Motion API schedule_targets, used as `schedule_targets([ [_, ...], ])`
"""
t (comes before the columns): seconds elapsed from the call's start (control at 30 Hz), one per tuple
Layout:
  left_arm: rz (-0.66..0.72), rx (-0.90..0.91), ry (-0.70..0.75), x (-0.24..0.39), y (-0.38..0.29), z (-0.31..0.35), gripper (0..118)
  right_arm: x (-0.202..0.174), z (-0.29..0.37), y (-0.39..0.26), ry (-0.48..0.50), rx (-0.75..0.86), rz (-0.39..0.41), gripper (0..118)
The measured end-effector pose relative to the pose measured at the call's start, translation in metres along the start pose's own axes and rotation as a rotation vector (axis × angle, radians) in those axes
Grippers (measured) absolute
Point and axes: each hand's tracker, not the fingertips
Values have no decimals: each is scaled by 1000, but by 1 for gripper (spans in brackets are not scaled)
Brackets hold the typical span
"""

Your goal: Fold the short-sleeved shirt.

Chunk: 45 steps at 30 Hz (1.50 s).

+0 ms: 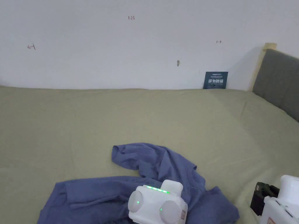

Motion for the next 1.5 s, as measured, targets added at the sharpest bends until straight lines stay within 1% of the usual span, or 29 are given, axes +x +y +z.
schedule_targets([
  [0.07, -3, 9, 13, 0, 1, 5, 2, -5, -4, -3, -5, -19, 16, 0],
  [0.1, -1, 32, 15, -4, 4, 9, 10, -8, -5, -4, 2, -22, 24, 0],
  [0.17, 13, 85, 22, -12, 13, 22, 43, -15, -7, -5, 19, -26, 29, 0],
  [0.2, 10, 115, 32, -16, 19, 31, 71, -19, -8, -6, 28, -26, 32, 0],
  [0.23, -13, 149, 21, -21, 24, 40, 77, -23, -8, -5, 39, -28, 37, 0],
  [0.3, -116, 218, 101, -26, 30, 61, 77, -30, -9, -5, 52, -29, 50, 0],
  [0.37, -179, 273, 193, -36, 33, 86, 82, -37, -6, -4, 69, -23, 66, 0],
  [0.4, -161, 309, 202, -44, 34, 102, 86, -40, -5, -4, 76, -19, 72, 0],
  [0.47, -54, 347, 147, -69, 37, 133, 87, -47, -4, -3, 92, -18, 80, 0],
  [0.53, 37, 372, 137, -94, 36, 164, 84, -55, -3, -2, 113, -16, 85, 0],
  [0.57, 57, 382, 156, -102, 34, 173, 79, -57, -3, -2, 118, -16, 87, 0],
  [0.6, 88, 397, 207, -115, 32, 185, 66, -62, -2, -2, 123, -13, 90, 0],
  [0.63, 128, 411, 262, -126, 27, 192, 44, -66, -2, -3, 132, -12, 94, 0],
  [0.67, 154, 402, 317, -137, 22, 197, 9, -70, -2, -3, 144, -14, 96, 0],
  [0.7, 183, 405, 364, -149, 15, 201, 0, -74, -3, -3, 153, -14, 101, 0],
  [0.77, 212, 401, 404, -171, 1, 202, 0, -82, -4, -4, 164, -16, 116, 0],
  [0.83, 293, 359, 399, -197, -10, 196, 0, -90, -7, -5, 175, -23, 133, 0],
  [0.87, 321, 351, 437, -209, -19, 193, 0, -93, -9, -7, 178, -24, 136, 0],
  [0.93, 337, 322, 433, -231, -28, 183, 0, -98, -13, -8, 187, -36, 138, 0],
  [1.0, 399, 291, 406, -249, -34, 175, 0, -102, -19, -11, 199, -49, 139, 0],
  [1.07, 403, 268, 414, -265, -33, 162, 0, -106, -25, -14, 194, -59, 151, 0],
  [1.1, 407, 263, 424, -272, -31, 154, 14, -108, -30, -15, 192, -67, 160, 0],
  [1.13, 403, 261, 424, -278, -27, 149, 42, -110, -34, -16, 189, -75, 166, 0],
  [1.17, 416, 256, 419, -286, -23, 142, 79, -111, -38, -17, 187, -80, 169, 0],
  [1.2, 433, 244, 398, -296, -18, 133, 104, -113, -41, -18, 186, -87, 171, 0],
  [1.27, 438, 216, 327, -311, -7, 118, 105, -114, -48, -19, 191, -100, 179, 0],
  [1.3, 389, 160, 313, -317, 2, 105, 105, -115, -51, -19, 187, -106, 189, 0],
  [1.4, 339, 44, 412, -326, 23, 82, 105, -116, -60, -20, 177, -115, 202, 0],
  [1.5, 425, 28, 358, -341, 29, 65, 104, -115, -65, -19, 177, -122, 194, 0],
])
